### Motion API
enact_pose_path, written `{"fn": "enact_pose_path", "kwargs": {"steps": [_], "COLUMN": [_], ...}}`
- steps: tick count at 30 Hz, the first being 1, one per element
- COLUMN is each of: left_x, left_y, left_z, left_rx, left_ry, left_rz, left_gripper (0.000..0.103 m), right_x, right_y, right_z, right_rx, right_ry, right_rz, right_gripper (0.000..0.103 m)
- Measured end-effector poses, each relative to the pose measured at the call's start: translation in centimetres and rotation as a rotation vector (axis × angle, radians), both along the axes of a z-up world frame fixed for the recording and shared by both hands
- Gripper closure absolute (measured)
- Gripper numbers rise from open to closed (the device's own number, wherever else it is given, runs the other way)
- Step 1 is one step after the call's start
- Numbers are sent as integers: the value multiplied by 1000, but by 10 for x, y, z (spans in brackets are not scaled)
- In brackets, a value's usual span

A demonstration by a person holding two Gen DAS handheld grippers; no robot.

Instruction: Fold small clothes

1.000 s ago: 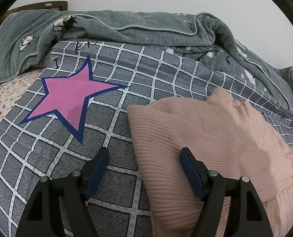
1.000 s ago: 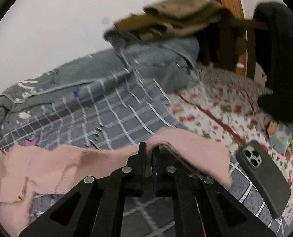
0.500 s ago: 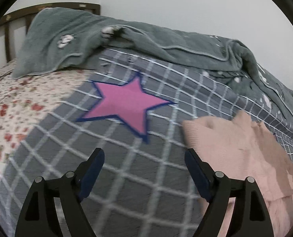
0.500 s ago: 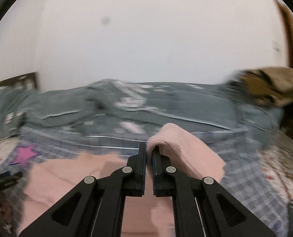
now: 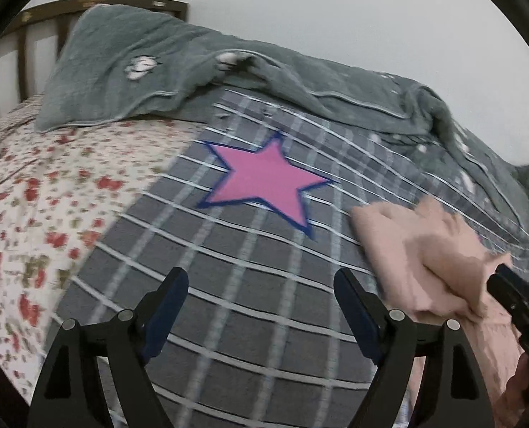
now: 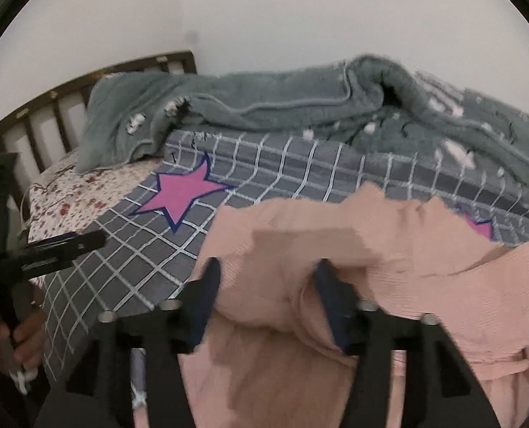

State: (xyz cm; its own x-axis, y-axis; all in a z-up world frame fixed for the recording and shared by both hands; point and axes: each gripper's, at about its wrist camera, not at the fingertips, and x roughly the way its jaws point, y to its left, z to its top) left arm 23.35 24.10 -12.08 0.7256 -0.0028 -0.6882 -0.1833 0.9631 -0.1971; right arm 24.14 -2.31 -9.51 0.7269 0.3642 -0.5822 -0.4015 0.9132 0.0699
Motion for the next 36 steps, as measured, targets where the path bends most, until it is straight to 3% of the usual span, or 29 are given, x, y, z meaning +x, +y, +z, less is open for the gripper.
{"fn": "enact_pose_path", "kwargs": {"steps": [7,11,15,19,23,24,25,26,27,28,32,34,36], "left_x": [12,25,42,60,80,84,87,89,89,89,75,65,61], "left_y": [-70,-120,-175,-230,-281,-287,-291,-291,-287,-277,-195,-155,-129], "left_z": [0,10,22,26,6,-1,-7,-11,-11,-7,18,18,9], "left_rx": [-142,-110,-49,114,402,462,518,569,567,522,182,60,0], "left_ry": [-7,-22,-20,-18,46,62,73,88,90,80,9,-1,46], "left_rz": [-209,-281,-348,-392,-396,-395,-381,-352,-339,-329,-187,-115,-105], "left_gripper": [20,20,20,20,20,32,58,70,88,91,91,88,73], "right_x": [-40,-50,-50,-57,-58,-60,-63,-64,-65,-65,-68,-67,-65], "right_y": [-84,-149,-199,-241,-258,-259,-259,-259,-257,-257,-251,-247,-245], "right_z": [27,20,-1,-23,-26,-24,-22,-21,-21,-22,-21,-22,-24], "right_rx": [15,18,60,179,219,213,199,182,160,148,112,96,90], "right_ry": [-68,-84,-41,-5,27,4,-13,-23,-28,-28,-45,-51,-43], "right_rz": [-73,-160,-218,-250,-253,-257,-261,-263,-267,-270,-260,-256,-251], "right_gripper": [45,44,44,44,44,44,44,44,44,44,44,44,44]}}
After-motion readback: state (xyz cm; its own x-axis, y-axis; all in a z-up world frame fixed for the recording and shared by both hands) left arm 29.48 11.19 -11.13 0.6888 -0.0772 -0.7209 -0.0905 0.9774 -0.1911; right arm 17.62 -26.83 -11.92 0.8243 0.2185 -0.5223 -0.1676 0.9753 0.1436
